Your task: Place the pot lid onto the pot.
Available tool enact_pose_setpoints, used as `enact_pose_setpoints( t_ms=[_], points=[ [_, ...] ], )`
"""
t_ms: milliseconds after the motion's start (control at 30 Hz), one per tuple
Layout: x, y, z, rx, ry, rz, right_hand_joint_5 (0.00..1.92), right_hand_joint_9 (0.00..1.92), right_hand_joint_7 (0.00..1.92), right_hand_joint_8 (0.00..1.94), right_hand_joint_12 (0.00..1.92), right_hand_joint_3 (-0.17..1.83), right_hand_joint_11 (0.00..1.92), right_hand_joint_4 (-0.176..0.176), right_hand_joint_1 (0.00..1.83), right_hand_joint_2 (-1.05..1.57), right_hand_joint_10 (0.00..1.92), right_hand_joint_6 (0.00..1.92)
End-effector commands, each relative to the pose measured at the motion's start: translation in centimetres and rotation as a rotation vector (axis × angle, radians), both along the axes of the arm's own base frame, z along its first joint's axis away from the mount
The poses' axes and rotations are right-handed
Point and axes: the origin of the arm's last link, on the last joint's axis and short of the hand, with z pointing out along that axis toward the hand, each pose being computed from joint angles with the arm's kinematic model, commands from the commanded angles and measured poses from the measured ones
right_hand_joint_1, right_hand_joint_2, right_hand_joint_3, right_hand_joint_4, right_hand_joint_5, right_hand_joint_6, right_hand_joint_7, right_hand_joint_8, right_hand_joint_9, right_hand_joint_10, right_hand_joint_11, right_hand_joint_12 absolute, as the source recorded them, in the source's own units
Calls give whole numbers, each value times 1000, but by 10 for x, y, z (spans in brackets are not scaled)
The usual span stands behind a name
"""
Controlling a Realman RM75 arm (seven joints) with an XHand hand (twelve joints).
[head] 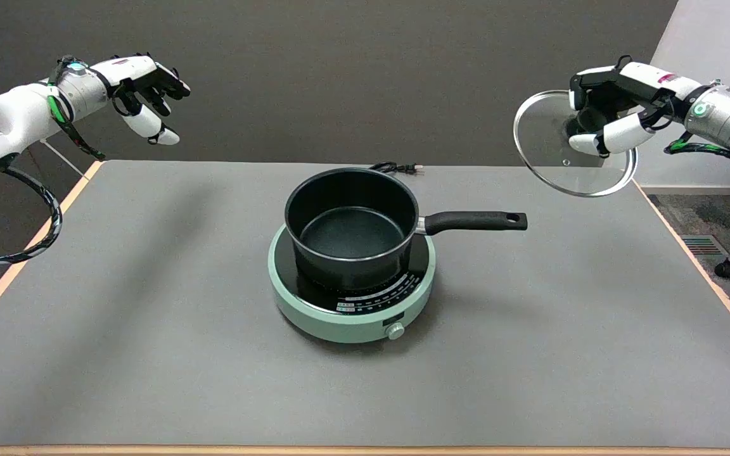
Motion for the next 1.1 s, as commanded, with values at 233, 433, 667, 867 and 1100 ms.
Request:
enact_pose_setpoints(
  t_ms=[233, 433, 667, 867, 1100],
  points=[
    [32, -6, -44, 91, 16, 136, 470, 842, 807, 1690, 1921, 1022, 690, 163, 1350, 759, 1921, 1818],
    [41, -7, -56, 89, -32, 228, 470, 841, 808, 1688, 1921, 1022, 683, 165, 1350, 758, 1921, 1820],
    [54, -8, -61, 79, -105, 302, 465, 840, 806, 1690, 1921, 1020, 657, 164, 1350, 760, 1921, 1825],
    [55, -9, -65, 83, -137, 311, 464, 841, 805, 1692, 1921, 1020, 647, 152, 1350, 761, 1921, 1827],
    [65, -8, -72, 92, -124, 346, 457, 839, 802, 1698, 1921, 1021, 631, 136, 1349, 763, 1921, 1830]
  ],
)
